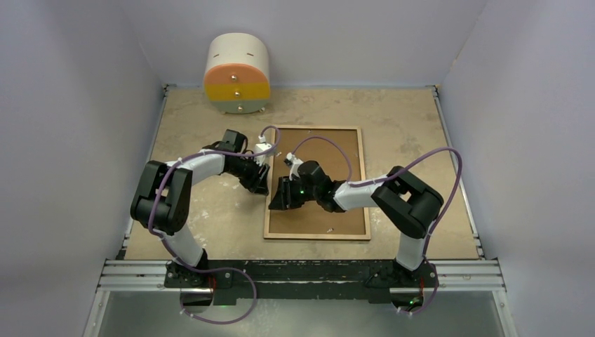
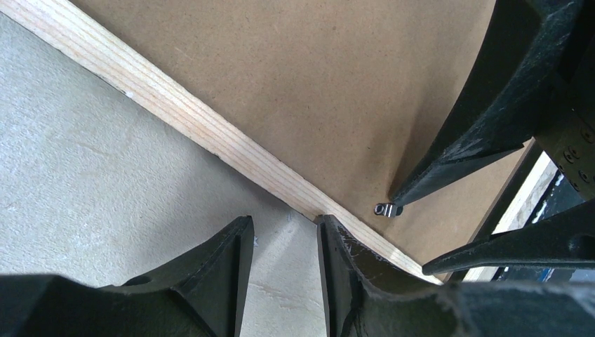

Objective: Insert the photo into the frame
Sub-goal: Install the photo frame at the center of the board.

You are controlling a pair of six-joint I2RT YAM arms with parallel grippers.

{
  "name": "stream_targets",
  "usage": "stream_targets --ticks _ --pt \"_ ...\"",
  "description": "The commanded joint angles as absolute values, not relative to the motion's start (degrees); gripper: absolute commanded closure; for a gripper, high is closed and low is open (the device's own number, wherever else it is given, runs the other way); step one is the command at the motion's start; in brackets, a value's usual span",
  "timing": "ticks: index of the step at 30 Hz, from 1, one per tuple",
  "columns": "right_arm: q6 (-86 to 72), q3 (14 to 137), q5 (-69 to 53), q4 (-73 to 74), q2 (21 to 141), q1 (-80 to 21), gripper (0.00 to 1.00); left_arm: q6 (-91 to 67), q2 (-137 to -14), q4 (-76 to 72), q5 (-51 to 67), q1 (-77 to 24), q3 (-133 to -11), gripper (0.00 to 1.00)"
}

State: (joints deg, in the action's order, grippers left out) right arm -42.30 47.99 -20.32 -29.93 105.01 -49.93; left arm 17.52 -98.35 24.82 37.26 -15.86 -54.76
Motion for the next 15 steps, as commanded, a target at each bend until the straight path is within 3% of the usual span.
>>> stream_targets --ticks 1,15 --pt "-43.4 47.4 -21.8 -29.4 103.5 -50.9 0.55 18.4 -96.4 22.6 35.9 -15.6 -54.3 0.60" --pt "-46.0 48.7 -19.6 -33.4 106.3 -51.4 0.56 18.8 -95.7 22.8 35.7 -15.6 -53.9 0.60"
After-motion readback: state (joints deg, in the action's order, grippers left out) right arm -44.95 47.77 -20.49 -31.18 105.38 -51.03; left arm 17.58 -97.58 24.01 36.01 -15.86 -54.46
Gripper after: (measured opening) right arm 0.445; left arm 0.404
